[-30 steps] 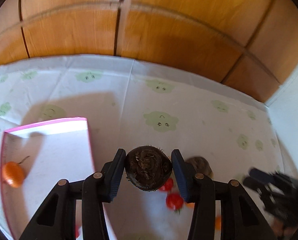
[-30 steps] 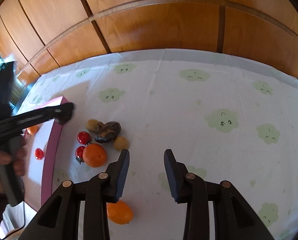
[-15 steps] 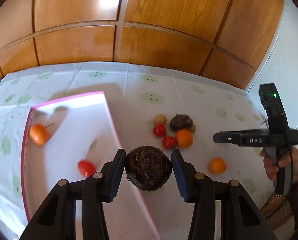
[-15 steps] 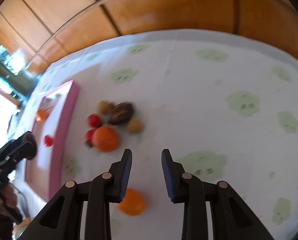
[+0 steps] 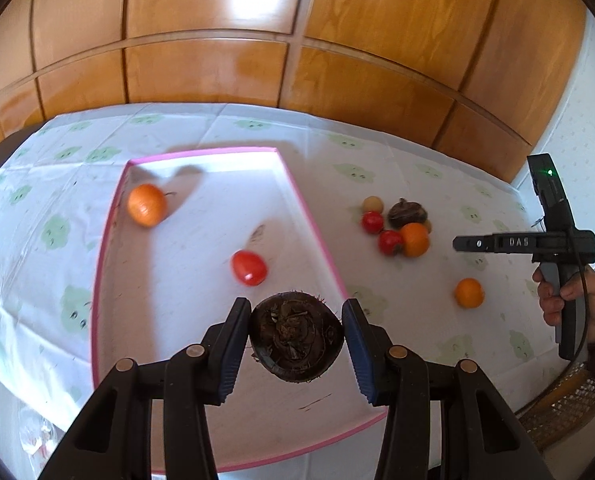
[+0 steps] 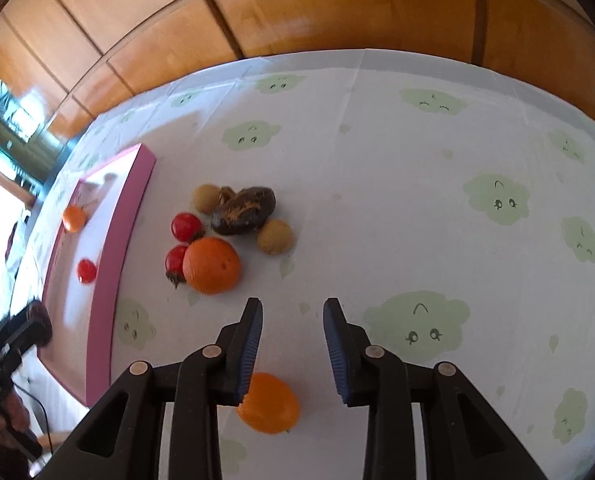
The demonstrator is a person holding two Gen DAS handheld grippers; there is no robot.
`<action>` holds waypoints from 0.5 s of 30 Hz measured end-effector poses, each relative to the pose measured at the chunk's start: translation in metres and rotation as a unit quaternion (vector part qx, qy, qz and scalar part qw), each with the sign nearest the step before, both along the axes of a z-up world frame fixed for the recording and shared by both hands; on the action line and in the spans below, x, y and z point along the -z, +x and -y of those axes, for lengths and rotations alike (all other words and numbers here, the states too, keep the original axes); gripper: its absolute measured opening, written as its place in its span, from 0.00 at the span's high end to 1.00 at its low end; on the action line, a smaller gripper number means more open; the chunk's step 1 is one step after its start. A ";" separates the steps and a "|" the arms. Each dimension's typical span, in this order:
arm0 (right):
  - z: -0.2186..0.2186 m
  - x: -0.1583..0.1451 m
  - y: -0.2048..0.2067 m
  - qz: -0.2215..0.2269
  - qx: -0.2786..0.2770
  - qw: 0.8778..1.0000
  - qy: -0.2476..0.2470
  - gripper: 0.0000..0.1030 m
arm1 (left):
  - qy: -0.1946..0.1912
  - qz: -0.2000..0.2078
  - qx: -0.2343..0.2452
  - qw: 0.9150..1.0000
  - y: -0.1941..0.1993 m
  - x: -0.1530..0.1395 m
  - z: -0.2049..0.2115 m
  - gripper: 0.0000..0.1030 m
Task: Organize fruits
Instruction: 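Place the dark fruit in the tray with the left tool while the right tool grasps a tan fruit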
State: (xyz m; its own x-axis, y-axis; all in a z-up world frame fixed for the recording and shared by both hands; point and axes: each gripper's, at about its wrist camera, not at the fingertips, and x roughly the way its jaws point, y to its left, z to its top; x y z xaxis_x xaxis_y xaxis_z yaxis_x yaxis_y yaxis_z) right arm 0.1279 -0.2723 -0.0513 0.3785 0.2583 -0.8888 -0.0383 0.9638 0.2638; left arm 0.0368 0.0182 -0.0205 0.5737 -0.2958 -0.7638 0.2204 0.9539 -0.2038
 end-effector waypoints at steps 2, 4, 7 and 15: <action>-0.002 0.000 0.006 0.005 0.013 1.000 0.002 0.73 | -0.005 -0.003 -0.007 1.000 0.000 0.002 -0.005 0.54; -0.012 -0.002 0.014 0.013 0.002 1.000 -0.010 0.73 | -0.010 -0.003 -0.012 1.000 -0.001 0.002 -0.011 0.54; -0.029 -0.001 0.024 0.017 -0.023 0.999 -0.037 0.73 | -0.014 0.001 -0.018 1.000 -0.002 0.000 -0.018 0.54; -0.031 0.023 0.053 -0.019 0.002 0.999 -0.031 0.73 | -0.019 0.002 -0.028 0.999 -0.004 -0.001 -0.027 0.54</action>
